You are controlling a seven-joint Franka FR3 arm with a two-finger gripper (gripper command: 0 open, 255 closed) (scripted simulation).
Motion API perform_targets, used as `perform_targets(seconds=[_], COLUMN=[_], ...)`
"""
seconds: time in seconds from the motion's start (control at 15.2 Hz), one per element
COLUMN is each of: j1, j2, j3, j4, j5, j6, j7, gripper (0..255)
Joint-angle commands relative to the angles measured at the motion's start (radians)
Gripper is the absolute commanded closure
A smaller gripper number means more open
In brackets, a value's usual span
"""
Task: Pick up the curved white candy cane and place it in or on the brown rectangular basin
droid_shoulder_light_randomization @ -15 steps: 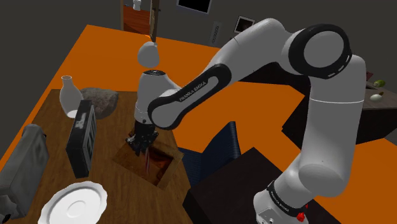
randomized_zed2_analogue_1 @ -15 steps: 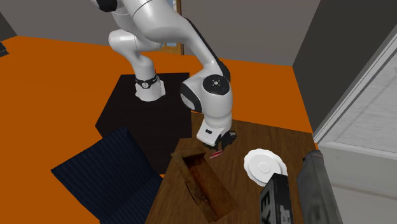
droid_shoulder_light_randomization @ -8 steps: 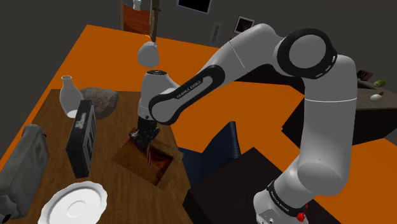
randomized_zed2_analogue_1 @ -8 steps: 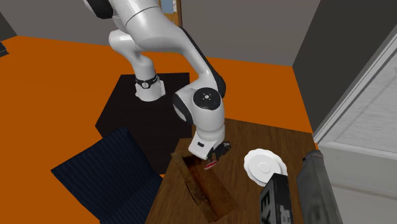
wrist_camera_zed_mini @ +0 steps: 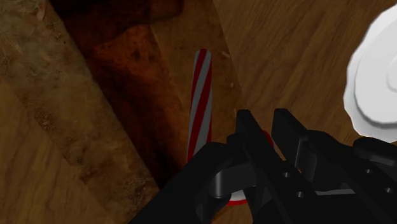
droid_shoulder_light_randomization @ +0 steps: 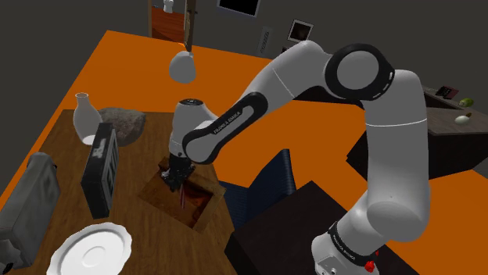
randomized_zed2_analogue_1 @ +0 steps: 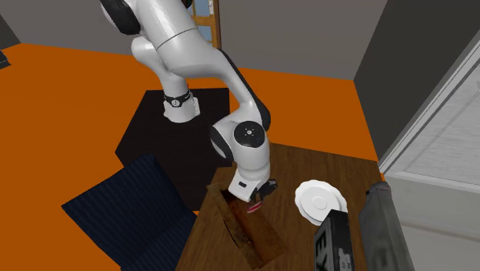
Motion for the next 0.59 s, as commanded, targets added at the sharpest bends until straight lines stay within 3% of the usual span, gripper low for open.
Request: perform_targets(seconds=[0.0,0.4,0.46,0.53], j1=[0.008,0.015,0.015,0.164], j2=[0.022,0.041,0.041,0.041], j3=[-0.010,-0.019,-0.019,-0.146], j4=[0.005,0.010,0.010,0.020], j5=[-0.009,-0.017,-0.017,-0.126], j6=[0.017,0.031,0.031,0.074], j7=[0.003,0.006,0.006,0.168], gripper=[255,255,0,0])
